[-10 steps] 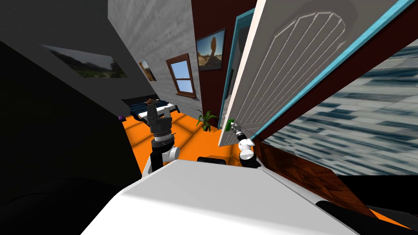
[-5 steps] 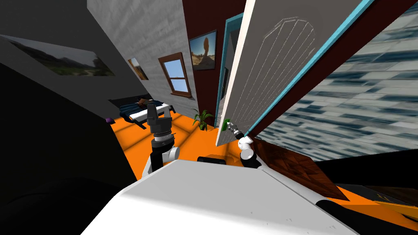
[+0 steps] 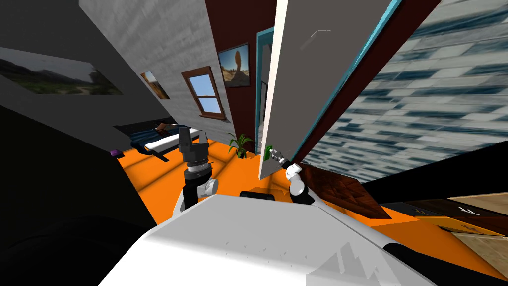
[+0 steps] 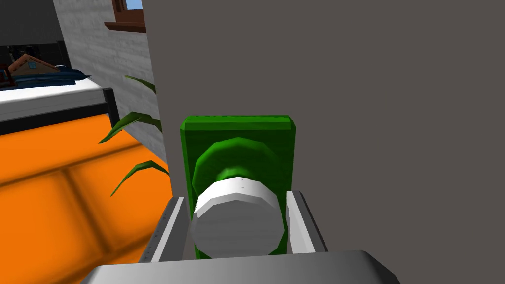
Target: Pull the door open
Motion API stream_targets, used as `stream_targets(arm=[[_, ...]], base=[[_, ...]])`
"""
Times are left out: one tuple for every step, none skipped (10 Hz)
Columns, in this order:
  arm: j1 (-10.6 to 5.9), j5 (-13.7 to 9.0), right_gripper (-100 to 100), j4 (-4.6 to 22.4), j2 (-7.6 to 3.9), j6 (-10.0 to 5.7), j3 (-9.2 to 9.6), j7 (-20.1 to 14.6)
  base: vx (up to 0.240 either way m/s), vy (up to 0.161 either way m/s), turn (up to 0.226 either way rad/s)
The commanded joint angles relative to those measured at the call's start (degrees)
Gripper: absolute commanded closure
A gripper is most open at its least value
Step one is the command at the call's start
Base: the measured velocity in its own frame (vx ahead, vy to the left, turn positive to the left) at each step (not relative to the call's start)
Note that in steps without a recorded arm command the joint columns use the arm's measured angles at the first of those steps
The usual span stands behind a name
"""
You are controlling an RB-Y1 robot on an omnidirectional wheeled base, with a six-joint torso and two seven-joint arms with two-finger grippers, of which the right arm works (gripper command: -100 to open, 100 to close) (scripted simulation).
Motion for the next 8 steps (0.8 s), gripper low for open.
stream_targets(arm=[[-0.26, 0.38, 100, 1.06, 0.81, 1.11, 1.47, -0.32], [-0.29, 0.5, 100, 1.18, 1.14, 1.26, 1.74, -0.45], [-0.29, 0.5, 100, 1.18, 1.14, 1.26, 1.74, -0.45], [0.06, 0.76, 100, 0.22, 1.48, 1.46, 1.95, -1.02], [0.02, 1.11, 100, 0.81, -0.26, 2.67, 3.04, -1.18], [0.0, 1.32, 100, 1.1, -1.06, 3.49, 3.77, -1.35], [-0.03, 1.57, 100, 1.44, -1.73, 4.44, 4.6, -1.54], [-0.07, 1.84, 100, 1.8, -2.18, 5.48, 5.51, -1.75]], base=[[-0.081, -0.188, -0.117], [-0.055, -0.131, -0.026], [-0.017, -0.045, -0.005], [-0.008, -0.012, 0.006], [-0.005, -0.017, -0.171], [-0.018, -0.024, -0.206], [-0.04, -0.047, -0.186], [-0.059, -0.096, -0.162]])
